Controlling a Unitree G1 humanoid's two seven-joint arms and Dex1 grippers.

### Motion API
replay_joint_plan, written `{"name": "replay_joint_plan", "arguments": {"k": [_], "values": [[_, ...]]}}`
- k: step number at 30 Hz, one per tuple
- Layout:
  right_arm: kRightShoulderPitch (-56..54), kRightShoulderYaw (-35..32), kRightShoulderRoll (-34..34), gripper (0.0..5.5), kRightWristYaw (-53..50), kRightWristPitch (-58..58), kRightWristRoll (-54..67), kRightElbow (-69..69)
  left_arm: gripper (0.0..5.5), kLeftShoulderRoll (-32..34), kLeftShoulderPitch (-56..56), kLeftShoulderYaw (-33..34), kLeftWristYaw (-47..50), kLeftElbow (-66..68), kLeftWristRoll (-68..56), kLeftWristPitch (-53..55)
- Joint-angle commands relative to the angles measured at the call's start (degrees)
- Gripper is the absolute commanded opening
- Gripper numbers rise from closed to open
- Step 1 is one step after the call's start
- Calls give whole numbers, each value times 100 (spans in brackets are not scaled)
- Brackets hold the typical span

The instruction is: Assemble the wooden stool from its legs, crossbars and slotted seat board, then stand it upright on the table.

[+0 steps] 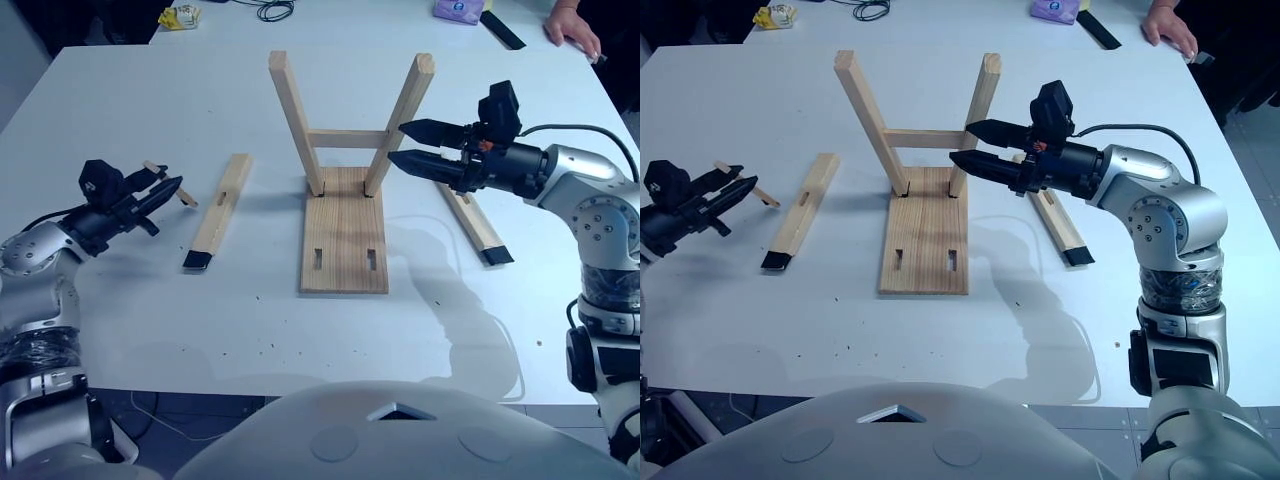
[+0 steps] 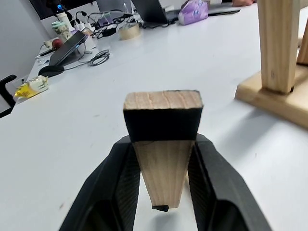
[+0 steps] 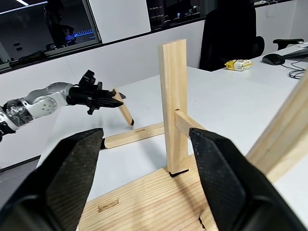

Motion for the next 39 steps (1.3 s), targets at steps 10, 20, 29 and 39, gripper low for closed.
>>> {"name": "replay_joint_plan", "arguments": {"k": [10,20,29,39], "values": [[-243,173,2,330,175,-6,-118,186,131,-417,153,40,39,-474,-275,59],[-435,284,106,330,258,-24,-200,362,131,-618,373,-427,161,-400,147,-29],[-83,124,116,330,43,11,-141,65,131,-453,1350,-188,206,-1325,-183,493],[487,-90,233,330,-392,50,33,-443,131,-724,2059,197,909,-3052,-881,1358]]}}
